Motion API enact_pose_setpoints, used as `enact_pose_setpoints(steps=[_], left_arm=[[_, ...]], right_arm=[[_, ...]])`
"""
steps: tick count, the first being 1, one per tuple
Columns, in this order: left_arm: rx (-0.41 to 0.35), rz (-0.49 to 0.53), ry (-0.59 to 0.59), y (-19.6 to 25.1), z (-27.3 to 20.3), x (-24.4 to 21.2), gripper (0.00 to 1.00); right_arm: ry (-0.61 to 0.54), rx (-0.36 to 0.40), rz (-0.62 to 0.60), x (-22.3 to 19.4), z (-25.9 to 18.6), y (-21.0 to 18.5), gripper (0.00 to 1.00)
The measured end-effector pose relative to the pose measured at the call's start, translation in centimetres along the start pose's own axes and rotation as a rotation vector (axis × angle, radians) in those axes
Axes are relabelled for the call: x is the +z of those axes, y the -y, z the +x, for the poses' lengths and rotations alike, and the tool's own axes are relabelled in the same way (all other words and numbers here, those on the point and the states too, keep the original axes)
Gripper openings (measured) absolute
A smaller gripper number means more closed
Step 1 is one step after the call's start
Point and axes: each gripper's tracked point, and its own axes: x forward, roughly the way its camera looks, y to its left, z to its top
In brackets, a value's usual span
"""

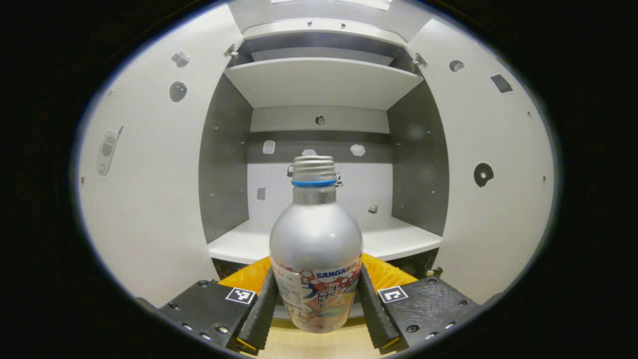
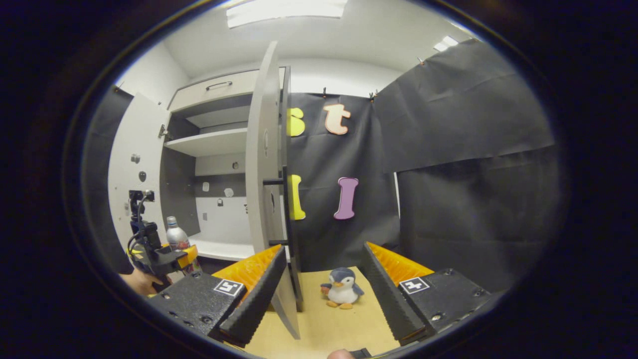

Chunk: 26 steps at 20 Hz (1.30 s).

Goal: Grasp the bottle in the cabinet with the left hand and place it on the coaster, then close the right door with the right hand and the left door with the left hand.

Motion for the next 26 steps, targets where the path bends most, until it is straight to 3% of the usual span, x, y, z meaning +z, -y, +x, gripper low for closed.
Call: enact_pose_setpoints(steps=[1,2,4,8,10,12,13,26], left_arm=[[0.005,-0.002,-0.009,0.1,-0.6,-0.4,0.78],[-0.005,-0.004,-0.012,0.4,-1.1,-0.8,0.74],[-0.01,0.014,-0.018,0.7,-2.1,-1.5,0.74],[-0.027,0.066,-0.054,1.6,-4.3,-3.8,0.78],[-0.035,0.086,-0.067,2.1,-5.2,-4.8,0.75],[-0.042,0.087,-0.081,2.7,-6.0,-6.0,0.78],[-0.049,0.088,-0.087,3.0,-6.4,-6.5,0.74],[-0.04,0.085,-0.199,3.3,-10.6,-15.2,0.75]], right_arm=[[-0.011,-0.006,-0.006,-0.3,0.1,0.2,0.99],[-0.01,-0.007,-0.006,-0.2,0.2,0.2,0.96],[-0.001,-0.001,0.008,0.0,0.0,0.2,0.99],[-0.011,0.003,0.027,-0.7,0.1,0.5,0.96],[-0.038,-0.016,0.017,-1.5,0.2,1.0,0.99],[-0.038,-0.021,0.016,-1.5,0.1,1.0,0.99],[-0.036,-0.019,0.016,-1.4,0.1,0.9,0.99],[-0.076,-0.012,0.005,-2.4,0.0,-0.1,0.99]])
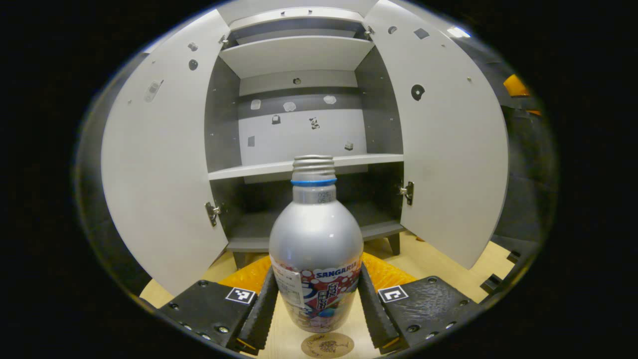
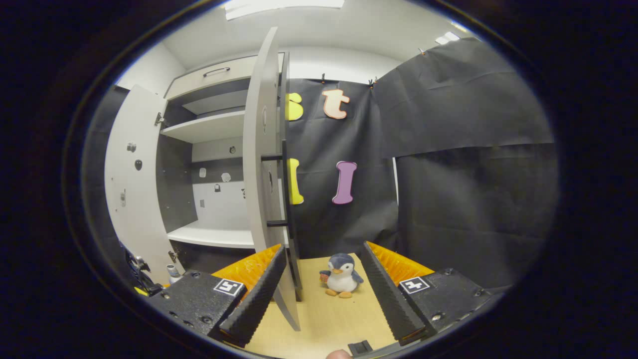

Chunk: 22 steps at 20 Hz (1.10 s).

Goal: Grasp the bottle in the cabinet with the left hand and place it on the coaster, then close the right door with the right hand and the left door with the left hand.

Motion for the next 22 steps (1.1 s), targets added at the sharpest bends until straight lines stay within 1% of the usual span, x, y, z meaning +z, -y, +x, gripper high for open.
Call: enact_pose_setpoints(steps=[2,3,4,5,6,12,17,18,19,20,22], left_arm=[[0.008,0.005,-0.01,0.0,0.0,-1.3,0.75],[0.014,0.024,-0.011,0.0,0.0,-1.9,0.75],[0.029,0.053,-0.014,-0.3,0.0,-2.6,0.75],[0.027,0.06,-0.032,-0.3,0.1,-3.6,0.79],[0.018,0.054,-0.043,0.0,0.0,-4.4,0.75],[-0.019,0.07,-0.068,1.4,-0.2,-7.6,0.75],[-0.046,0.077,-0.11,2.2,0.0,-10.5,0.75],[-0.051,0.075,-0.124,2.4,-0.1,-11.2,0.79],[-0.057,0.071,-0.127,2.5,-0.1,-11.5,0.78],[-0.063,0.07,-0.131,2.6,0.0,-11.8,0.75],[-0.065,0.062,-0.14,2.3,0.2,-12.3,0.75]], right_arm=[[-0.009,-0.001,-0.003,-0.2,0.1,-0.1,0.99],[-0.016,0.001,-0.005,-0.3,0.1,-0.2,0.99],[-0.023,0.001,-0.01,-0.5,0.1,-0.3,0.96],[-0.032,-0.002,-0.018,-0.7,0.2,-0.3,0.99],[-0.04,-0.005,-0.028,-0.9,0.3,-0.2,0.99],[-0.069,-0.006,-0.072,-1.1,0.2,-1.4,0.99],[-0.087,-0.015,-0.124,-1.1,-0.1,-2.4,0.99],[-0.096,-0.017,-0.133,-1.3,0.0,-2.5,0.99],[-0.103,-0.015,-0.142,-1.4,0.0,-2.7,0.99],[-0.104,-0.015,-0.149,-1.4,-0.1,-2.8,0.99],[-0.106,-0.011,-0.154,-1.3,0.0,-3.3,0.99]])
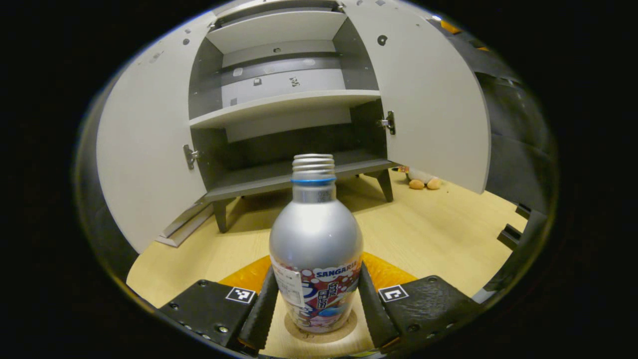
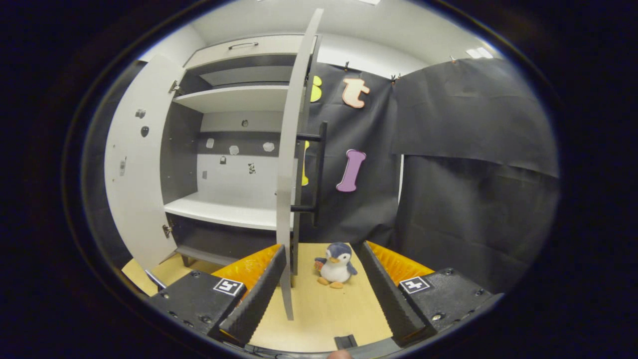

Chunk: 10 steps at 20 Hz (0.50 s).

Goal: Grasp the bottle in the cabinet with the left hand and place it on the coaster, then close the right door with the right hand and the left door with the left hand.

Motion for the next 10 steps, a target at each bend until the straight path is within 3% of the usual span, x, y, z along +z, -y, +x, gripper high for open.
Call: enact_pose_setpoints(steps=[2,4,5,9,10], left_arm=[[0.0,-0.026,-0.014,-0.3,0.2,-0.5,0.75],[-0.005,-0.064,-0.022,-0.5,0.3,-1.1,0.78],[-0.006,-0.078,-0.046,-0.6,0.2,-1.8,0.75],[-0.01,-0.068,-0.031,-0.4,0.0,-1.6,0.8],[-0.007,-0.064,-0.031,-0.3,-0.1,-1.7,0.76]], right_arm=[[-0.011,0.005,0.008,-0.2,0.0,-0.3,0.96],[-0.014,-0.005,0.015,-0.4,0.1,-0.2,0.99],[-0.017,-0.011,0.018,-0.5,0.1,0.0,0.99],[-0.033,-0.015,0.028,-1.1,0.4,0.1,0.96],[-0.031,-0.016,0.032,-1.1,0.4,0.0,0.96]])
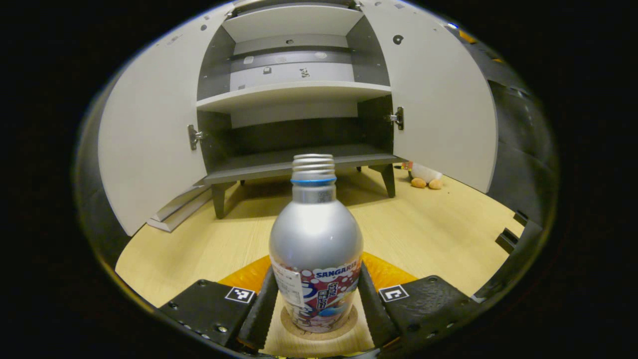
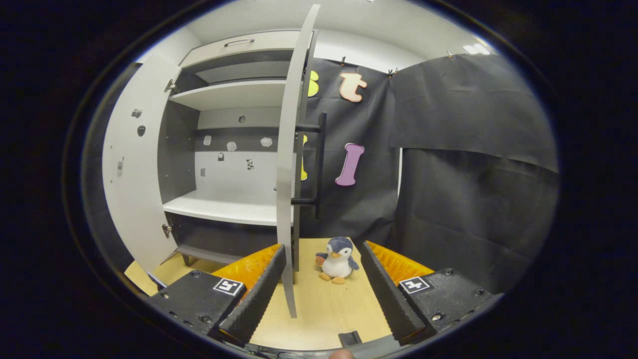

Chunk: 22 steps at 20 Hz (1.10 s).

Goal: Grasp the bottle in the cabinet with the left hand and place it on the coaster, then close the right door with the right hand and the left door with the left hand.

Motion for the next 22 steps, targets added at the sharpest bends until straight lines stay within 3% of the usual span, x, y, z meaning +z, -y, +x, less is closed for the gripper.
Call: enact_pose_setpoints(steps=[15,19,20,22], left_arm=[[0.052,-0.002,-0.051,-1.2,-1.9,0.0,0.82],[0.07,-0.009,-0.073,-1.6,-2.5,0.7,0.88],[0.073,-0.006,-0.066,-1.7,-2.7,1.2,0.97],[0.058,-0.013,-0.062,-1.3,-3.0,2.3,0.98]], right_arm=[[0.057,0.019,0.057,0.9,0.7,1.9,0.99],[0.091,0.022,0.079,1.8,1.0,2.8,0.96],[0.101,0.02,0.083,2.1,1.1,3.2,0.99],[0.13,0.014,0.093,3.1,1.2,4.0,0.99]])
